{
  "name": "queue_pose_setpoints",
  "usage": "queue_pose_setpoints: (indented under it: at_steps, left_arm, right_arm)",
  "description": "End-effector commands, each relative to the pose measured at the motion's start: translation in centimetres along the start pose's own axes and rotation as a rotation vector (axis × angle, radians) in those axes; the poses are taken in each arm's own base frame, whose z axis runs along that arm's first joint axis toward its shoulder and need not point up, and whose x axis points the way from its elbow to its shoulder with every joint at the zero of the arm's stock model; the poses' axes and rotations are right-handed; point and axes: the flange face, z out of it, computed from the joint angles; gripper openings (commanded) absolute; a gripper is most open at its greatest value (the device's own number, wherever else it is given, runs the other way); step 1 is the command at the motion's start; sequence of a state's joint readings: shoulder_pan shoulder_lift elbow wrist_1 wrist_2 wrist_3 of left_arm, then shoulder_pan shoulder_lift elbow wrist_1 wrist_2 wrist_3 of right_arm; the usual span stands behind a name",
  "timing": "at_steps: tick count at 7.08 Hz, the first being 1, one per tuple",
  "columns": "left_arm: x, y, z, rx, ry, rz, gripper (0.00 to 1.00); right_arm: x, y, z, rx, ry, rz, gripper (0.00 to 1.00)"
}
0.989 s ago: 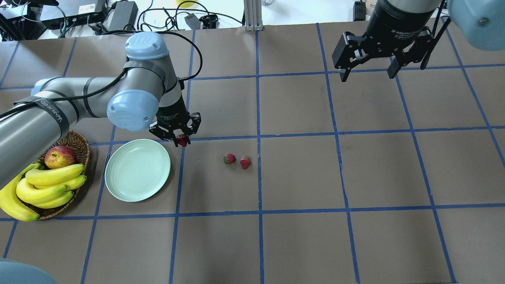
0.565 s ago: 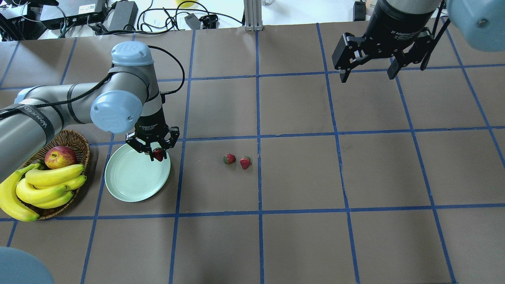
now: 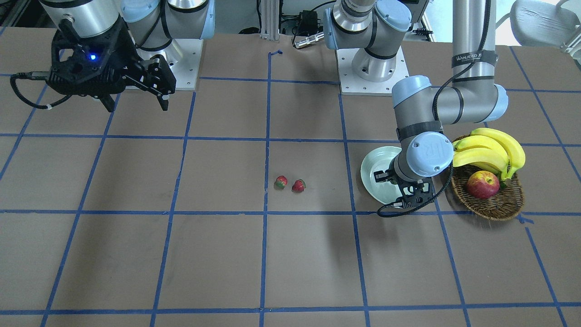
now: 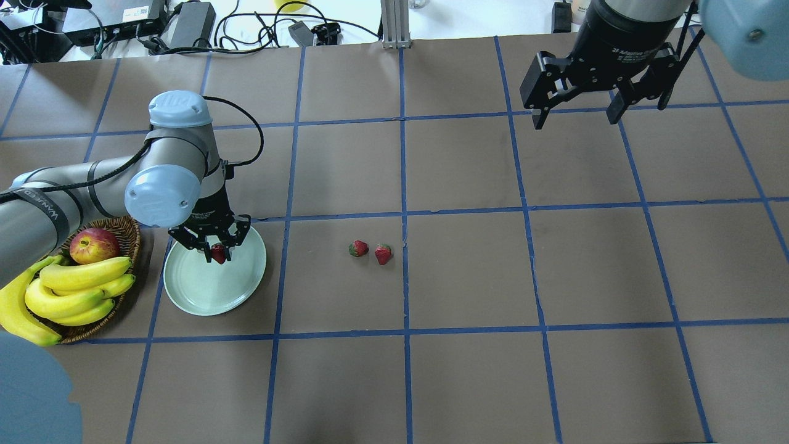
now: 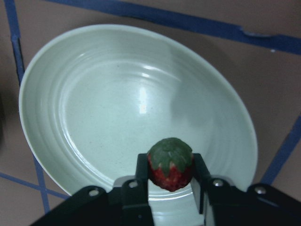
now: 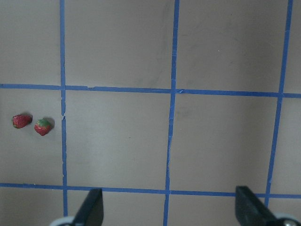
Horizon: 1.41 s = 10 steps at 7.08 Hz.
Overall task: Collect all strawberries into plate
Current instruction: 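Carry the strawberry over the plate and open the left gripper, then move the left gripper back to the remaining strawberries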
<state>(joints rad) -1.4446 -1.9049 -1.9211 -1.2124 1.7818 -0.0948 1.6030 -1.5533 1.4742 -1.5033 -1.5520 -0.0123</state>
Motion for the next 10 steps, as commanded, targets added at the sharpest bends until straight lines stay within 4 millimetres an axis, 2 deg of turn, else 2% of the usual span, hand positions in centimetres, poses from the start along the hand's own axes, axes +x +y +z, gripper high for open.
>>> queue_pose_setpoints:
  at_steps: [1,2,4,5,6,9,10]
  left_arm:
    - [-0.8,0.1,-0.4,0.004,0.011,0.001,1.0]
    - [-1.0,0.1,-1.4,0.022,0.018,-0.004,1.0]
    - [-0.3,0.6,-6.4,0.081,0.038,0.001,1.0]
    - [1.0,1.1,-8.9,0.111,0.101,0.015,1.0]
    - [2.4,1.7,-10.3,0.138,0.119,0.016,1.0]
    - [7.7,3.5,-10.7,0.135,0.187,-0.066,1.0]
    - [8.5,3.6,-10.3,0.12,0.196,-0.107,1.0]
  right_arm:
    - [0.0,0.0,0.0,0.001,-0.001,0.0,1.0]
    - [0.0,0.0,0.0,0.002,-0.001,0.0,1.0]
    - [-0.1,0.0,0.0,0.002,-0.007,-0.003,1.0]
    - [-0.1,0.0,0.0,0.002,-0.007,-0.003,1.0]
    - [-0.1,0.0,0.0,0.002,-0.007,-0.003,1.0]
    - [0.0,0.0,-0.2,0.005,0.002,-0.002,1.0]
    - [0.0,0.0,-0.2,0.005,0.0,-0.002,1.0]
